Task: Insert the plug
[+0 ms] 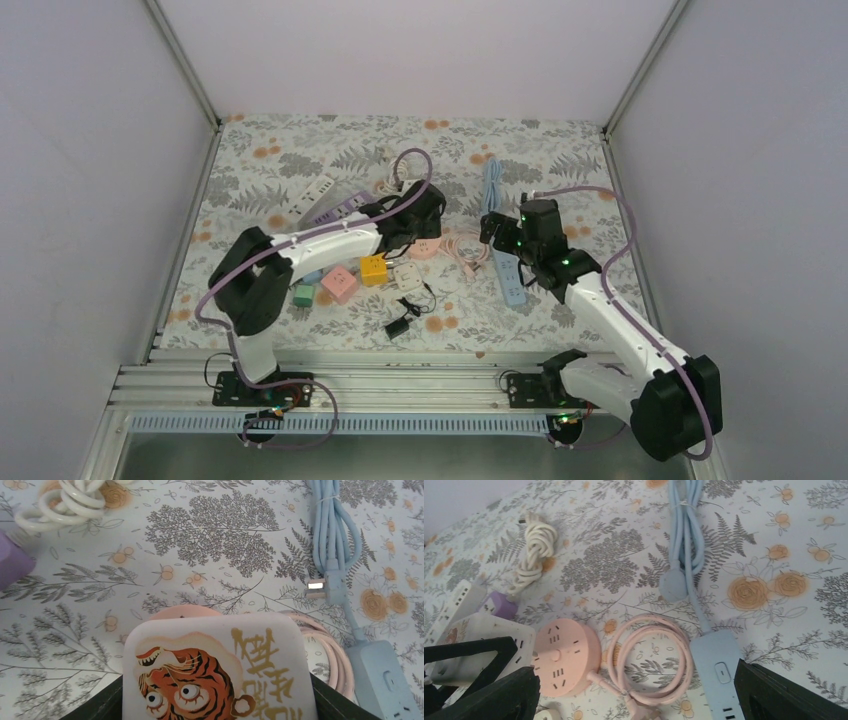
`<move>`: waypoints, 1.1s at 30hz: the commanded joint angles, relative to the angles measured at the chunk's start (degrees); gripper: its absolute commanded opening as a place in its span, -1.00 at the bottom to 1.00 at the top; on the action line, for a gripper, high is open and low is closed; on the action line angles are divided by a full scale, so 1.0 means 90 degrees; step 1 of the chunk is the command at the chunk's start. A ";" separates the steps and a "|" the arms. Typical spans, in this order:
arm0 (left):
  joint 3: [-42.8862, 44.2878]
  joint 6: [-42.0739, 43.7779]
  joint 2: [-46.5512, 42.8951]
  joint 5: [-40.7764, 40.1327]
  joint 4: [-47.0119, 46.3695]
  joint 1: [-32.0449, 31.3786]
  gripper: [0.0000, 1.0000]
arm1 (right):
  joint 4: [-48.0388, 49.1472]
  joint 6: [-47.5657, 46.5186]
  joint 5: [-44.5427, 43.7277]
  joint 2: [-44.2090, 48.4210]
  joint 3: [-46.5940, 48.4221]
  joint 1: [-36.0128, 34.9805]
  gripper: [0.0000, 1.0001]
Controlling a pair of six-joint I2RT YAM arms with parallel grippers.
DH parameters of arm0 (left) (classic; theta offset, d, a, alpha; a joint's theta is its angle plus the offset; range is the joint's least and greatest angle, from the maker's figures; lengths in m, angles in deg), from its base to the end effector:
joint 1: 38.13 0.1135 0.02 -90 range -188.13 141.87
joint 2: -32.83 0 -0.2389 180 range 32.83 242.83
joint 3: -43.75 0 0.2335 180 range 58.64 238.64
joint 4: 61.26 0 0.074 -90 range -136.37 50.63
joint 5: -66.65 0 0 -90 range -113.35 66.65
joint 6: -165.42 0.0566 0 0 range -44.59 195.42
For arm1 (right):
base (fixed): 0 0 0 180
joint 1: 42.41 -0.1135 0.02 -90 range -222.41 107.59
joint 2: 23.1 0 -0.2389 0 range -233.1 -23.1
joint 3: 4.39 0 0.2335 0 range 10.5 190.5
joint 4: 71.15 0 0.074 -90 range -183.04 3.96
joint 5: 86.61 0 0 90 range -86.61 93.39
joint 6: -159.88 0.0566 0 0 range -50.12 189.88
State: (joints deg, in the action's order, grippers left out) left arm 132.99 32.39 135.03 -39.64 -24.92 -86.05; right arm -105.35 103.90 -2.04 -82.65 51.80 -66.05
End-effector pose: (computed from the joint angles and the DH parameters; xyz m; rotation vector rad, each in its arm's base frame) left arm 0.2676 -0.2727 0.1973 -0.0251 2.4236 -0.3971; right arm 0.2178 0.0895 0.2263 0.2569 2.2454 0.4427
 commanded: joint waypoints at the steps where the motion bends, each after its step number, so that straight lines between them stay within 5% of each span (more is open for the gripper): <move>1: 0.0741 -0.0396 0.0524 -0.0526 0.0293 -0.0081 0.05 | 0.0064 -0.0075 -0.0030 -0.0095 -0.0136 0.0304 1.00; 33: 0.1601 -0.0205 0.1675 -0.0707 0.0829 0.0178 0.06 | 0.0353 -0.0360 0.0042 -0.0402 -0.0394 0.0739 0.98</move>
State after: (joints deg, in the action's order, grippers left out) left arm 146.08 30.82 148.99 -44.39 -17.90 -84.78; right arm -103.40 101.39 -0.29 -86.17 49.00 -59.89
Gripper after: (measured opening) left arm 0.642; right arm 0.991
